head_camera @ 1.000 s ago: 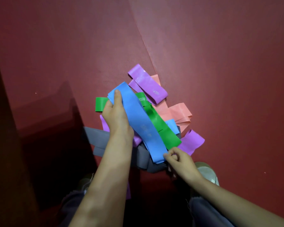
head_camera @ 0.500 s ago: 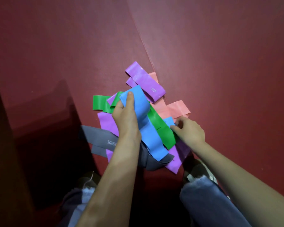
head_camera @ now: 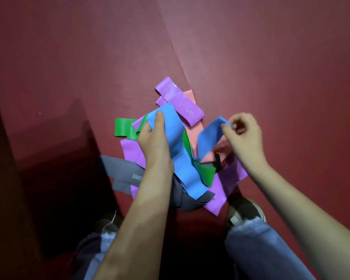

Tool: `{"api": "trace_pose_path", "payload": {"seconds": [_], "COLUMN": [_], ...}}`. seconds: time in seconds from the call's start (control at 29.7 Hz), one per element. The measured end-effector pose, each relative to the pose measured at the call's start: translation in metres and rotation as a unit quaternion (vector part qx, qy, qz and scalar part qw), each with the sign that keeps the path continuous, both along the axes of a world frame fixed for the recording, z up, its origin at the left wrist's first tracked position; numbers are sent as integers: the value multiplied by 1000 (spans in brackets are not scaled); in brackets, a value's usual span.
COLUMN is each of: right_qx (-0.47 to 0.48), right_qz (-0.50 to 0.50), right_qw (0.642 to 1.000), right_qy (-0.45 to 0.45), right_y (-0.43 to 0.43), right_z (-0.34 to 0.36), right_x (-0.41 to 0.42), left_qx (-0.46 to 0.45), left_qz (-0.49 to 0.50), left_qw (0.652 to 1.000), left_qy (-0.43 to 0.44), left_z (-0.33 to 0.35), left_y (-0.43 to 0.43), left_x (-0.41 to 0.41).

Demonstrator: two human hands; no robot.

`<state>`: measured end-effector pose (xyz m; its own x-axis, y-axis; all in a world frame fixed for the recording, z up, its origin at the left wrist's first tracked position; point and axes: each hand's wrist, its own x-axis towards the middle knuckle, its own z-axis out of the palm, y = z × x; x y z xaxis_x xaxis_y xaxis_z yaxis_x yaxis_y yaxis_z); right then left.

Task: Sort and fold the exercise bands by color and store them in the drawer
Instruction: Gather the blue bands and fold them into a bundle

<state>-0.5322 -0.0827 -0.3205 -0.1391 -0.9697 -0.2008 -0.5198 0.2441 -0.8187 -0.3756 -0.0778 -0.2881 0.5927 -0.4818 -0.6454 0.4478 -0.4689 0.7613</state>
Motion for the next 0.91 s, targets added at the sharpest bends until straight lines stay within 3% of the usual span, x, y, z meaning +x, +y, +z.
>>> {"api": "trace_pose_path", "payload": {"seconds": [0.13, 0.24, 0.37, 0.5, 0.71, 0.91], "right_qx": [-77, -30, 33, 104, 84, 60], "right_qz": [-10, 9, 64, 148, 116, 81], "right_qw": [993, 980, 965, 926, 965, 989], "right_qy": [-83, -197, -252, -330, -218, -104], "right_y": [-24, -32, -31, -29, -33, -21], "right_z": [23, 42, 69, 89, 76, 52], "right_x": [2, 11, 27, 40, 59, 58], "left_qx": [1, 2, -14, -36, -51, 14], "left_qz": [-18, -31, -45, -65, -91, -83], "left_qw": [1000, 1000, 999, 997, 994, 994], "left_qy": [-2, 2, -10, -7, 23, 67], "left_z": [0, 1, 1, 3, 10, 7], "left_y": [1, 1, 0, -2, -3, 1], "left_x": [-2, -4, -6, -8, -19, -32]}}
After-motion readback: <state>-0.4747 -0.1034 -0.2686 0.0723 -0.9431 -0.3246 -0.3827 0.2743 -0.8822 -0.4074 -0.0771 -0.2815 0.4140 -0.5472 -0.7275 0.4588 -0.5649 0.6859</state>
